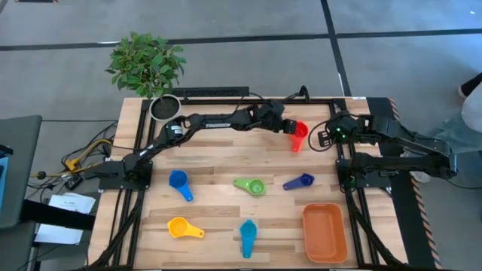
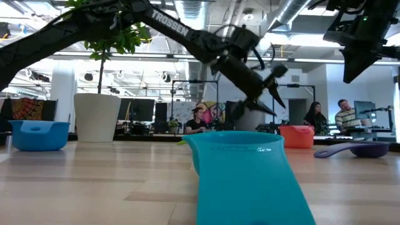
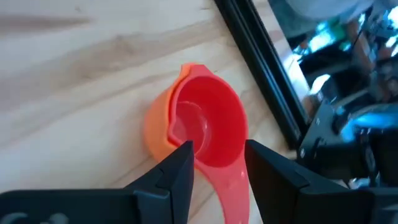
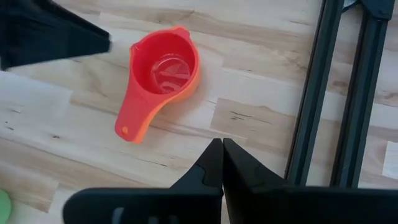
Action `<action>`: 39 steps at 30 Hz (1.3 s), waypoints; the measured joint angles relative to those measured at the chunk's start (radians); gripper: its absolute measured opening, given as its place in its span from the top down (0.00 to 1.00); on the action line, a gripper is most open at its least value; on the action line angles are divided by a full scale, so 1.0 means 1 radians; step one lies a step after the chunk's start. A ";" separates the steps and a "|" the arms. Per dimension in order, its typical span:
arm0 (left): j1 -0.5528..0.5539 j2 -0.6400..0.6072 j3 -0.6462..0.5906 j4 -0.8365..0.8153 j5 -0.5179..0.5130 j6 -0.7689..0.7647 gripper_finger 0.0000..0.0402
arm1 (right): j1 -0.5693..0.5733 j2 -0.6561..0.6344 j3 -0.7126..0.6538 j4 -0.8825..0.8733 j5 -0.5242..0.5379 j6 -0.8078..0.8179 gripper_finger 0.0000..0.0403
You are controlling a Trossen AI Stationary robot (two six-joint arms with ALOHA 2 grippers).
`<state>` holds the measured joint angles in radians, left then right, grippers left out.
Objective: Nest measuring cups in basket
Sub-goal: Stack the top light blue measuring cup on top of the red measuring cup
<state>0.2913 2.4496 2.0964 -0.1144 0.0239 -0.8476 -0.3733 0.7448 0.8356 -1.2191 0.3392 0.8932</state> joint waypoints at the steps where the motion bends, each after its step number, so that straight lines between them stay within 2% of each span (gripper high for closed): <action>1: 0.000 -0.014 0.000 -0.022 -0.003 0.042 0.67 | 0.000 0.000 0.000 0.004 0.001 0.000 0.95; 7: -0.008 -0.139 0.000 -0.293 0.024 0.334 0.67 | 0.000 0.000 0.000 0.039 -0.003 -0.039 0.91; 12: -0.040 -0.247 0.001 -0.540 -0.081 0.426 0.67 | 0.000 0.002 0.000 0.098 -0.020 -0.102 0.88; 15: -0.067 -0.288 0.001 -0.635 -0.134 0.417 0.68 | 0.001 0.009 0.000 0.132 -0.030 -0.117 0.87; 20: -0.134 -0.323 0.001 -0.802 -0.190 0.313 0.70 | 0.000 0.016 0.000 0.159 -0.072 -0.186 0.85; 26: -0.245 -0.334 -0.006 -1.049 -0.273 0.194 0.73 | -0.002 0.015 0.000 0.171 -0.075 -0.271 0.85; 32: -0.320 -0.352 -0.010 -1.144 -0.299 0.187 0.78 | 0.003 0.015 0.000 0.190 -0.076 -0.220 0.85; 39: -0.357 -0.487 -0.014 -1.245 -0.470 0.236 0.84 | 0.028 0.015 0.000 0.277 -0.076 -0.125 0.85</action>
<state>-0.0661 1.9625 2.0820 -1.3599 -0.4460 -0.6114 -0.3453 0.7602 0.8356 -0.9418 0.2637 0.7679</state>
